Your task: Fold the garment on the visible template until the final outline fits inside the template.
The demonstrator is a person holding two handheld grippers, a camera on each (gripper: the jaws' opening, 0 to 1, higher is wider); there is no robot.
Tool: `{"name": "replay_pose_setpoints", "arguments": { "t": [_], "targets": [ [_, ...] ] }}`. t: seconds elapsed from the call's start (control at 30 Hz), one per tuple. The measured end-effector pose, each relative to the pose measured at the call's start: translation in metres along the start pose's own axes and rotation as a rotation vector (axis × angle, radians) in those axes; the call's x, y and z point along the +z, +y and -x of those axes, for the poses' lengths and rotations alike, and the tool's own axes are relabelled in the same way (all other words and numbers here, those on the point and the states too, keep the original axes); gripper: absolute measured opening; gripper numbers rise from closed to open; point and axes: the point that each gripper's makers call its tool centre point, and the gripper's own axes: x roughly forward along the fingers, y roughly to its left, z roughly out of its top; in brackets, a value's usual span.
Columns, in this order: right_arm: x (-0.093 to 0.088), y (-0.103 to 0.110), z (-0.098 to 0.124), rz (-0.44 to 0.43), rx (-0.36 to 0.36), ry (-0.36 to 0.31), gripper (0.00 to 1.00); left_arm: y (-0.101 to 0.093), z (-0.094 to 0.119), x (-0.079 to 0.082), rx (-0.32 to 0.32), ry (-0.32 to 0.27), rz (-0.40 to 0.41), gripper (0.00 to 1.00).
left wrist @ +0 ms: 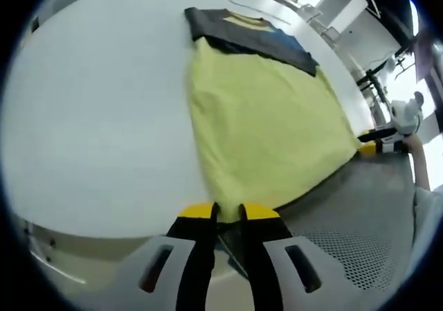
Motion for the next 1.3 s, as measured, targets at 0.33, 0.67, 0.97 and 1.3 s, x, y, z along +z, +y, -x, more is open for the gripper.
{"name": "replay_pose_setpoints", "arguments": {
  "t": [0.33,0.67,0.97,1.3],
  "targets": [
    [0.0019,-0.0057,-0.0035,0.012,-0.03,-0.006,0.16,-0.0031,-0.0031,-0.0013,-0.001,0.014,-0.011,0.04],
    [0.0023,-0.0076,-0.0049,0.078,-0.051,-0.008,0.11,-0.0036,-0.0047,-0.0014,0.025,0.044,-0.065,0.02],
    [0.0031,-0.0079,-0.0059,0.125,-0.064,-0.008,0.07,-0.0001,-0.0065,-0.0006,0.054,0.07,-0.149,0.02],
    [0.0034,-0.0046,-0.0069,0.121,-0.042,-0.007,0.03,0.0015,-0.0061,-0.0012,0.046,0.054,-0.189,0.01]
  ]
}}
